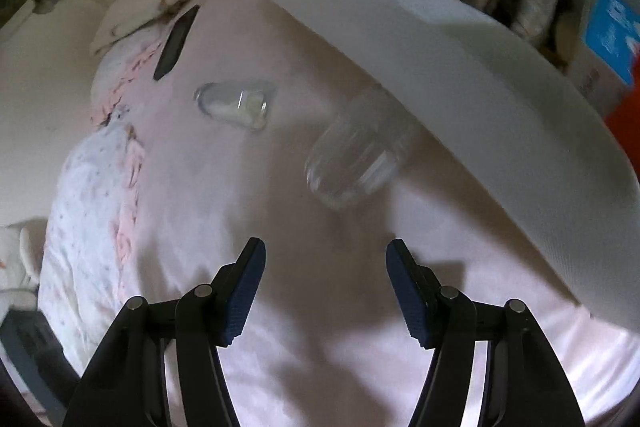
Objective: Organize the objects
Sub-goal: 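Grasp the clear ribbed plastic cup with the right gripper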
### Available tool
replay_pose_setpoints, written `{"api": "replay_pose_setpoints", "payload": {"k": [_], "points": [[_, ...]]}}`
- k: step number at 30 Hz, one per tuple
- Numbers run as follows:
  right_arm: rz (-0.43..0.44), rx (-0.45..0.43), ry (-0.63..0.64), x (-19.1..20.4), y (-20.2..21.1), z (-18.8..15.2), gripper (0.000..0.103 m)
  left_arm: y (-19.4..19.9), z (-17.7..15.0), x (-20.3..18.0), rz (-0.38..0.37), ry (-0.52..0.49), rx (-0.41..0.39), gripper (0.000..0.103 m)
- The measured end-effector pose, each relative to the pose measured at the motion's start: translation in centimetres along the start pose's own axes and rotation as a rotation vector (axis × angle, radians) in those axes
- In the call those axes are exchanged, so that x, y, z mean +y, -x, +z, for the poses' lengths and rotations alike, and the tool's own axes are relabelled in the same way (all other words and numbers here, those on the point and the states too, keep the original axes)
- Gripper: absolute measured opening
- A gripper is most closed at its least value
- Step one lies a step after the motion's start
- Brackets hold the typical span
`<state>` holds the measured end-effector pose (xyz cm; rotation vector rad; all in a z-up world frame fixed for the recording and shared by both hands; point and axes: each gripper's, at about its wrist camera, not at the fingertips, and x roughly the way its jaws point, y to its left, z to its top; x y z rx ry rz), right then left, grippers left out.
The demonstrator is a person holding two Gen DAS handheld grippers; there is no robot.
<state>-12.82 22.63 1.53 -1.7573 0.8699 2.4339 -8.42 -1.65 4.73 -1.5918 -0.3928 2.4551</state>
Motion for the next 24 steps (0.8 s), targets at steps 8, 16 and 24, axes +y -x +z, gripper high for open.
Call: {"api": "replay_pose_setpoints", "payload": {"k": [8, 16, 24], "points": [[-0.105, -0.158, -0.09, 0.0, -0.7, 1.5, 0.06, 0.0, -0.1, -0.1, -0.013, 0.012, -0.001, 0.054], [-0.031, -0.188, -0.008, -0.6, -0.4, 1.0, 0.051, 0.0, -0.3, -0.4, -0.003, -0.01, -0.006, 0.054], [0.101, -0.151, 0.146, 2.9, 0.0, 0.0, 0.051, 0.5, -0.1, -0.5, 0.019, -0.017, -0.03, 0.054]]}}
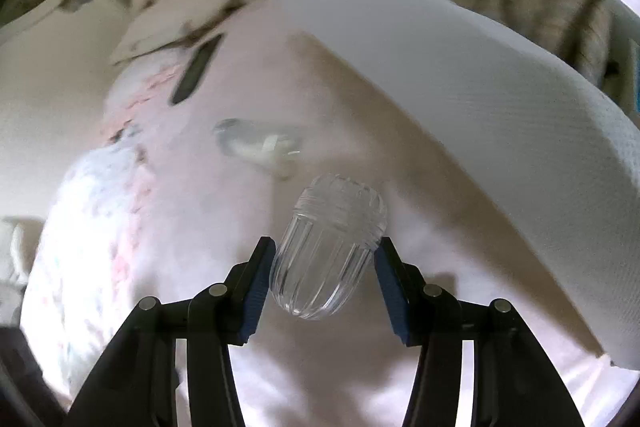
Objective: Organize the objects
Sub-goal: 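Grasp the clear ribbed plastic cup with the right gripper, then carry the clear cup into the grey tray and release it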
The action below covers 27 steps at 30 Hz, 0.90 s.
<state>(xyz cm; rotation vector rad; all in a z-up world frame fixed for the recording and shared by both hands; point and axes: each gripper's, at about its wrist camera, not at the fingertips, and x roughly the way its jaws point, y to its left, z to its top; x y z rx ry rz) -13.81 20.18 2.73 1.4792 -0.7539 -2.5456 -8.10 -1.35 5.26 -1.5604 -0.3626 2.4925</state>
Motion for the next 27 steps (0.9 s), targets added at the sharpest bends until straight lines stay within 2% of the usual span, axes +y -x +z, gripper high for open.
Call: {"api": "replay_pose_setpoints", "payload": {"k": [7, 10, 15, 18, 22, 27], "points": [[0.148, -0.037, 0.156, 3.1, 1.7, -0.2, 0.051, 0.3, 0.4, 0.4, 0.01, 0.011, -0.023, 0.054], [0.176, -0.056, 0.205, 4.3, 2.2, -0.1, 0.051, 0.7, 0.5, 0.5, 0.007, 0.008, -0.04, 0.054], [0.221, -0.129, 0.2, 4.0, 4.7, 0.2, 0.051, 0.9, 0.5, 0.2, 0.006, 0.005, -0.061, 0.054], [0.199, -0.2, 0.197, 3.3, 6.6, 0.9, 0.051, 0.6, 0.4, -0.2, 0.018, -0.01, -0.06, 0.054], [0.101, -0.308, 0.202, 2.1, 8.8, 2.7, 0.052, 0.3, 0.3, -0.7, 0.01, -0.028, -0.056, 0.054], [0.011, -0.388, 0.155, -1.0, 10.9, 4.9, 0.052, -0.4, 0.0, -1.4, 0.014, -0.055, -0.046, 0.054]]}}
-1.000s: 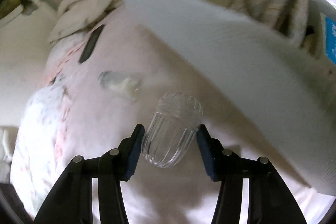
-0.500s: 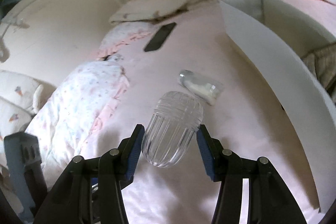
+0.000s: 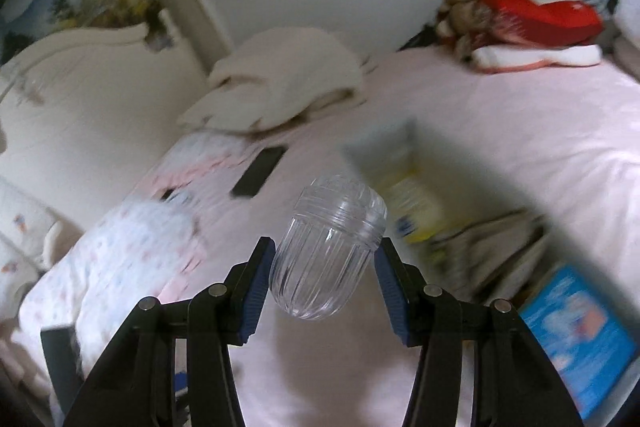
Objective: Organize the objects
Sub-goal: 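Carry the clear cup into the grey tray and release it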
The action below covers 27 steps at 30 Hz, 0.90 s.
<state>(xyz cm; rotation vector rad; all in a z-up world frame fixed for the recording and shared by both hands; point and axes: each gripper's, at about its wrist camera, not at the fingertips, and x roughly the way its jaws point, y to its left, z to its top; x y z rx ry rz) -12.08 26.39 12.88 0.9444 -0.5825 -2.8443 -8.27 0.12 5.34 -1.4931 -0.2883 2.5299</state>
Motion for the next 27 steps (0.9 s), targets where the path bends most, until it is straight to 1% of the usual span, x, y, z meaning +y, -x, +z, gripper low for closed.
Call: {"api": "replay_pose_setpoints", "payload": {"k": [3, 7, 11, 14, 17, 21, 25, 27], "points": [[-0.077, -0.02, 0.007, -2.4, 0.0, 1.2, 0.052, -0.7, -0.4, -0.2, -0.001, -0.008, 0.015, 0.054], [-0.106, -0.004, -0.012, -4.7, -1.1, 1.7, 0.053, -1.8, -0.9, -0.6, -0.012, -0.011, 0.045, 0.054], [-0.093, 0.027, -0.088, -6.5, -1.8, 2.1, 0.053, -2.1, -1.2, -0.9, -0.018, -0.004, 0.045, 0.054], [-0.069, 0.024, -0.121, -6.9, -1.7, 2.2, 0.053, -2.1, -1.2, -1.0, -0.012, -0.007, 0.039, 0.054], [-0.06, 0.021, -0.085, -5.9, -1.5, 2.0, 0.053, -1.8, -1.1, -1.0, 0.006, -0.018, 0.026, 0.054], [-0.023, 0.016, 0.015, -2.9, -1.9, 1.3, 0.053, -1.4, -0.7, -0.8, 0.023, -0.016, 0.002, 0.054], [0.077, 0.04, 0.136, 1.1, -2.8, 0.0, 0.053, -1.0, -0.3, -0.2, 0.033, -0.003, -0.015, 0.054], [0.135, 0.053, 0.221, 3.6, -3.5, -1.0, 0.053, -0.9, -0.1, 0.1, 0.035, 0.001, -0.019, 0.054]]}}
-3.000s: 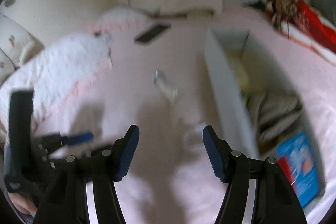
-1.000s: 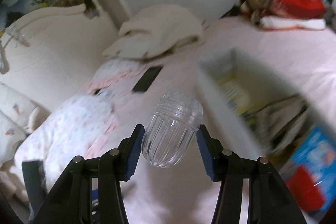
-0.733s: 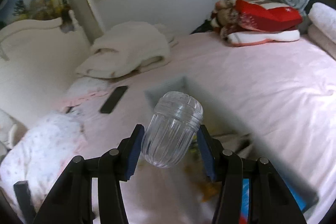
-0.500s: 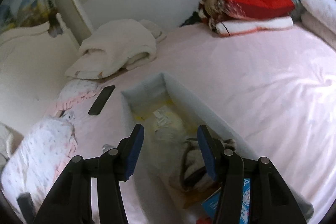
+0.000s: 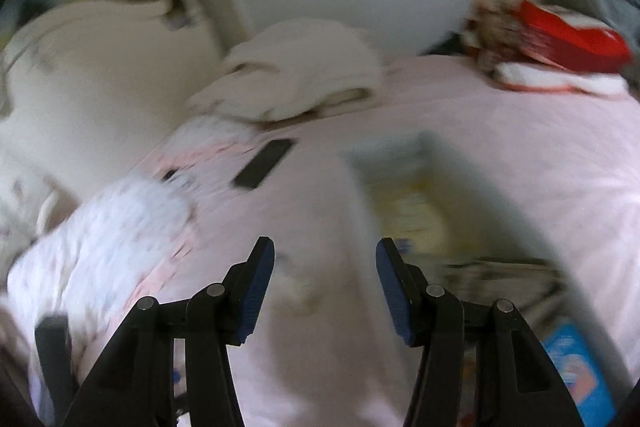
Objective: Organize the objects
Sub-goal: 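Carry the clear cup into the grey tray and release it, then grasp the small glass jar of white pieces with the right gripper, then carry the glass jar into the grey tray and release it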
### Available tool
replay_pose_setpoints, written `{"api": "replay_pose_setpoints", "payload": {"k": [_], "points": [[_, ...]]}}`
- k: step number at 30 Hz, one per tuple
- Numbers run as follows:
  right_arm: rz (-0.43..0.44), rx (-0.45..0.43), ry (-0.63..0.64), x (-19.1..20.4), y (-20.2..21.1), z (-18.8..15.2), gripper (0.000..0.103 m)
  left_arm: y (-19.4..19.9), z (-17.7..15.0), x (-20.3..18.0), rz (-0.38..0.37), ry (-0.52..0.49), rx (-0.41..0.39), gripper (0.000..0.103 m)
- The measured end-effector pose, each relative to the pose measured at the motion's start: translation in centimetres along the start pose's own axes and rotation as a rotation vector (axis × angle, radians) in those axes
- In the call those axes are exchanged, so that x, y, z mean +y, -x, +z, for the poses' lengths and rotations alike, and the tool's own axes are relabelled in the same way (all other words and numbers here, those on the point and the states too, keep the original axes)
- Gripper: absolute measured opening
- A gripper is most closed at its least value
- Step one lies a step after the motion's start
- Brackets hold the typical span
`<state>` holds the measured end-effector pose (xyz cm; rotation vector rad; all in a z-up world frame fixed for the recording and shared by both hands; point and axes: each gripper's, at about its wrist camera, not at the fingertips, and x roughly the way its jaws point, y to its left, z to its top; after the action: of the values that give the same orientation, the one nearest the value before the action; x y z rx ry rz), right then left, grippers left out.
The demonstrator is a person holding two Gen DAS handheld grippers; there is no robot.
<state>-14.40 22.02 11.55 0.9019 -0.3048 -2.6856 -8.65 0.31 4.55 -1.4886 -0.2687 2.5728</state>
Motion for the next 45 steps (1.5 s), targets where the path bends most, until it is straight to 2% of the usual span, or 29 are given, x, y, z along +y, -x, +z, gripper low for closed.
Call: {"api": "replay_pose_setpoints", "payload": {"k": [3, 5, 10, 13, 16, 20, 21, 22, 25, 29, 35, 39, 42, 45], "points": [[0.087, 0.045, 0.127, 3.3, -2.1, -0.9, 0.053, 0.3, 0.4, 0.4, 0.01, -0.001, -0.016, 0.054], [0.103, 0.085, 0.195, 4.8, -3.7, -1.5, 0.054, 0.7, 0.7, 0.7, 0.014, 0.003, -0.03, 0.054], [0.034, 0.177, 0.344, 5.9, -8.7, -3.1, 0.053, 1.2, 1.4, 1.4, 0.028, 0.011, -0.057, 0.054], [-0.024, 0.24, 0.348, 4.7, -11.6, -3.5, 0.053, 1.5, 1.7, 1.6, 0.037, 0.005, -0.071, 0.054], [-0.055, 0.255, 0.313, 3.0, -13.5, -3.5, 0.054, 1.5, 1.8, 1.8, 0.04, -0.002, -0.075, 0.054], [-0.011, 0.365, 0.204, 0.7, -15.5, -4.6, 0.055, 1.3, 1.8, 2.0, 0.038, 0.007, -0.066, 0.054], [-0.009, 0.33, 0.218, 0.8, -14.9, -4.8, 0.05, 1.3, 1.8, 2.0, 0.036, 0.009, -0.066, 0.054], [-0.009, 0.333, 0.228, 1.0, -14.8, -4.9, 0.045, 1.4, 1.9, 1.9, 0.034, 0.008, -0.068, 0.054], [0.039, 0.343, 0.184, 1.0, -13.8, -4.9, 0.043, 1.8, 1.7, 1.5, 0.034, -0.002, -0.077, 0.054], [0.066, 0.304, 0.101, 1.1, -11.2, -4.5, 0.042, 2.5, 1.6, 1.1, 0.023, -0.012, -0.096, 0.054], [0.082, 0.195, 0.012, 1.8, -5.4, -3.0, 0.04, 2.8, 1.5, 0.2, 0.002, -0.024, -0.106, 0.054], [0.107, 0.071, -0.069, 1.6, -0.4, -1.8, 0.04, 3.1, 1.3, -0.8, -0.021, -0.036, -0.124, 0.054], [0.089, -0.019, -0.104, 1.6, 3.0, -1.6, 0.04, 3.7, 1.3, -2.2, -0.071, -0.048, -0.138, 0.054], [0.07, -0.085, -0.135, 1.5, 5.4, -1.5, 0.04, 4.8, 1.6, -4.1, -0.181, -0.067, -0.169, 0.054]]}}
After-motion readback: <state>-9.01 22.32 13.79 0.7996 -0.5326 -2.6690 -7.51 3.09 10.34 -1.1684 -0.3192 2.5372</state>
